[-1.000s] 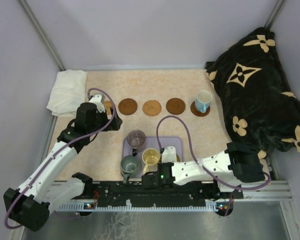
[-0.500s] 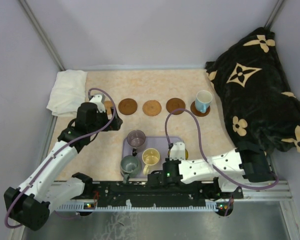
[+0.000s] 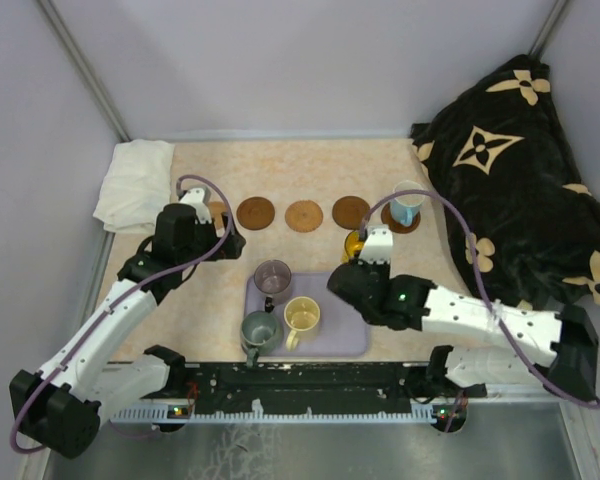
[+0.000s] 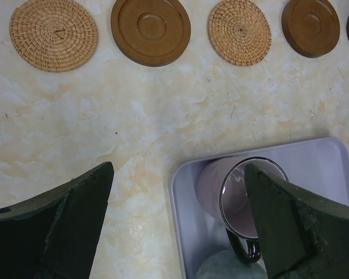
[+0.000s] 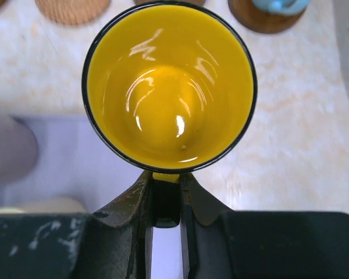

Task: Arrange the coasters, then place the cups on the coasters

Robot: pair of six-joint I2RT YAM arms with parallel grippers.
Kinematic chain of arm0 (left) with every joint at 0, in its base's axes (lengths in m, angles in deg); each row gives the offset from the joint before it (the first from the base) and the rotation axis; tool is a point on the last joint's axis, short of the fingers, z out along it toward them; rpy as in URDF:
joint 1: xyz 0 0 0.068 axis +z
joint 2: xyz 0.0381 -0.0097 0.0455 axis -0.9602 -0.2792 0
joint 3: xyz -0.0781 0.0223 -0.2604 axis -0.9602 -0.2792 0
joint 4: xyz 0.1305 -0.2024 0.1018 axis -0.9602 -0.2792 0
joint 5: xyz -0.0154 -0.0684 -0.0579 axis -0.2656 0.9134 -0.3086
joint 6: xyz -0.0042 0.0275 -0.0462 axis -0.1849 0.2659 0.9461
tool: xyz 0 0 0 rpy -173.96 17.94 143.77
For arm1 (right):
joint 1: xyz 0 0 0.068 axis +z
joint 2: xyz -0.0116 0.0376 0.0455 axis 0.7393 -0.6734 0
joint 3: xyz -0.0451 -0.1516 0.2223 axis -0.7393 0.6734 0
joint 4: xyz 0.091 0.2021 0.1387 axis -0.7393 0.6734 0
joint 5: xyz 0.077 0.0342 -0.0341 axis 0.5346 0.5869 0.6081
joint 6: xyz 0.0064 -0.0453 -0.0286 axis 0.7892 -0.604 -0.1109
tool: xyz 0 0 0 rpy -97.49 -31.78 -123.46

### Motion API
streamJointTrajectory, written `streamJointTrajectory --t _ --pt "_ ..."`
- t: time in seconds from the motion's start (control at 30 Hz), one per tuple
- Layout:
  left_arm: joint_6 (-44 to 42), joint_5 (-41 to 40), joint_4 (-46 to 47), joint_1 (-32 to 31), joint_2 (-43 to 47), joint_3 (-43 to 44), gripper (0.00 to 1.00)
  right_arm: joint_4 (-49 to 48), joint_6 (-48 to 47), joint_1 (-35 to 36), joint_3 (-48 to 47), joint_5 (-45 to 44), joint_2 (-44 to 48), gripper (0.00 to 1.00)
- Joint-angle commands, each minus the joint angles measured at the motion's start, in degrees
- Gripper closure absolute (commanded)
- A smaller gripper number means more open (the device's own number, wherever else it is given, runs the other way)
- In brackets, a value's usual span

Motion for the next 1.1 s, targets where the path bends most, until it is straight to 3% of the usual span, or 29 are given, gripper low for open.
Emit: streamJointTrajectory --t 0.0,0.1,0.37,0.7,1.07 --pt "1.3 -1.5 2.3 -0.3 0.5 -0.1 0.01 -36.1 -33.8 -13.4 5.2 7.1 9.3 1.0" --pt "1.8 -2.3 2.6 -0.2 0.4 -0.2 0.01 -37.9 -39.4 -19.2 2.7 9.8 6.7 1.0" --pt "2.7 -4.3 4.1 -0.2 -0.7 -0.5 0.01 -45.0 -49.5 -24.4 -5.1 16.0 -6.3 1.0" --pt "2.8 -3.5 5.5 -0.2 -4.8 1.2 0.01 -49.9 -50.1 -34.9 -11.8 24.1 -18.6 1.0" --pt "1.4 -3.9 6.0 -0.2 -7.3 2.1 0.01 -58.0 -46.5 -36.1 -13.4 21.6 -28.7 1.0"
